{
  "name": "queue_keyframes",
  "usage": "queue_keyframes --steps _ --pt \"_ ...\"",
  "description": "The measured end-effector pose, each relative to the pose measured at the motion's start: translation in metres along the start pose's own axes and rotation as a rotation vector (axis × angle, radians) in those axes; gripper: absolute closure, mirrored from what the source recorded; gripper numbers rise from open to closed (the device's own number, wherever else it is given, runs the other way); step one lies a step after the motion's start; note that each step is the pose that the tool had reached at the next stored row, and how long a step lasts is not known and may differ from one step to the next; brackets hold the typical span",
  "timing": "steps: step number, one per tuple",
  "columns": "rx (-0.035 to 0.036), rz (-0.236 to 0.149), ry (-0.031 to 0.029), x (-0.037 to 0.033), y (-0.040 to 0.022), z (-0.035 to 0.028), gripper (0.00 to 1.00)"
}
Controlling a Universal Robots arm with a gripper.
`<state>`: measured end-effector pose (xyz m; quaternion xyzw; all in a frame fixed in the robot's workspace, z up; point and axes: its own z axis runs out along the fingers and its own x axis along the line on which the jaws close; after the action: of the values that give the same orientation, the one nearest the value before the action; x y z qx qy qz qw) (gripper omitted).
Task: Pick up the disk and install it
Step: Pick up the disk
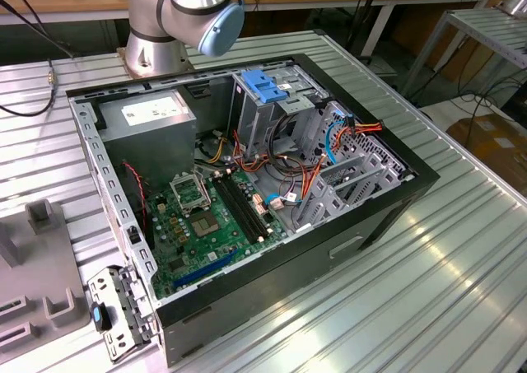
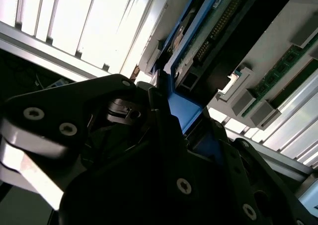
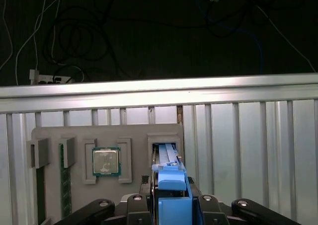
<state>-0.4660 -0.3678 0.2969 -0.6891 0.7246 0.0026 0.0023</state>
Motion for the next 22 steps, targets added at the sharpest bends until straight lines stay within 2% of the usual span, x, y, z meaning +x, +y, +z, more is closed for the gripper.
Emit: queue_keyframes --steps 6,16,22 --pt "-0.0002 -0.021 0.0001 0.0000 0.0000 0.0001 0.63" --pt "-0.0002 -0.022 0.0000 0.0000 0.0000 0.0002 0.63" --pt "0.0000 -0.022 -0.0011 -0.0001 0.0000 -0.0055 0.63"
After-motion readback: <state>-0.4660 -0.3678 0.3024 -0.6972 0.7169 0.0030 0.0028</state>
